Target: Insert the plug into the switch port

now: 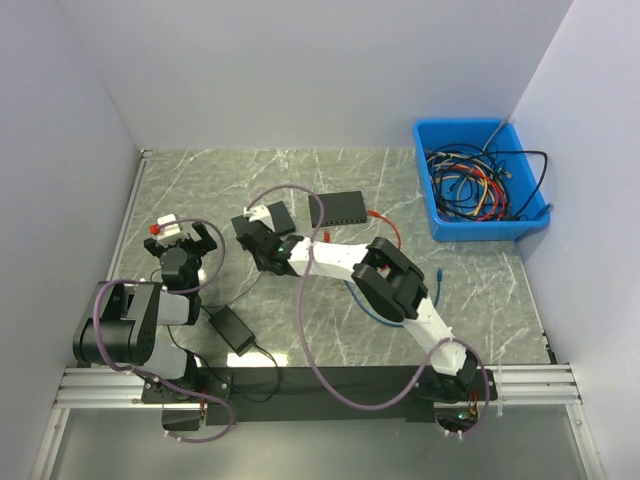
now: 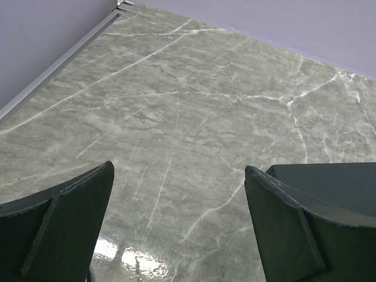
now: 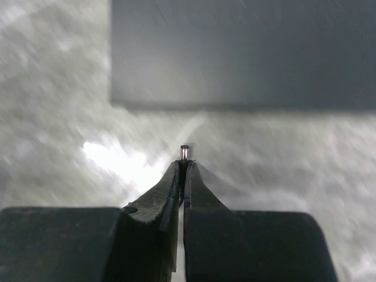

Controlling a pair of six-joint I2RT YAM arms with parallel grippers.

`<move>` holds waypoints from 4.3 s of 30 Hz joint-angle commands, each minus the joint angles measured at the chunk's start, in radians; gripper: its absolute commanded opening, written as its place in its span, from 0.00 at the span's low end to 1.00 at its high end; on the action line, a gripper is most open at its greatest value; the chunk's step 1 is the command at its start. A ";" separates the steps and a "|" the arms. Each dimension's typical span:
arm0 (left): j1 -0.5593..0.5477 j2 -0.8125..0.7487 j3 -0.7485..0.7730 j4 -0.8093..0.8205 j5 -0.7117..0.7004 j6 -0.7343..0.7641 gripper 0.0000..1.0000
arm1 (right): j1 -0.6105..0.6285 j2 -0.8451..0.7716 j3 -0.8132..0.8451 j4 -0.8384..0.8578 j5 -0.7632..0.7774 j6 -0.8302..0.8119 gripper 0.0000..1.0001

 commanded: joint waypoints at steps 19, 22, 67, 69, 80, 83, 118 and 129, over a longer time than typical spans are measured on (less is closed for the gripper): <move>-0.003 -0.008 0.021 0.036 0.013 0.012 1.00 | -0.004 -1.133 -1.008 0.335 0.072 0.002 0.00; -0.003 -0.009 0.019 0.036 0.014 0.012 0.99 | -0.071 -1.279 -1.040 0.284 0.102 0.019 0.00; -0.340 0.035 0.768 -0.678 0.275 -0.293 0.96 | -0.593 -0.795 -0.798 0.275 -0.104 0.155 0.00; -0.362 0.226 0.962 -0.923 0.268 -0.255 0.79 | -0.608 -0.726 -0.760 0.263 -0.124 0.149 0.00; -0.388 0.527 1.151 -0.995 0.300 -0.271 0.76 | -0.722 -0.450 -0.450 0.128 -0.245 0.114 0.00; -0.400 0.564 1.185 -1.020 0.300 -0.268 0.74 | -0.725 -0.344 -0.324 0.054 -0.227 0.093 0.00; -0.465 0.614 1.127 -1.064 0.267 -0.339 0.69 | -0.479 0.027 0.141 -0.156 -0.300 0.000 0.00; -0.474 0.356 0.751 -1.099 0.136 -0.426 0.66 | -0.337 0.052 0.158 -0.119 -0.305 0.030 0.00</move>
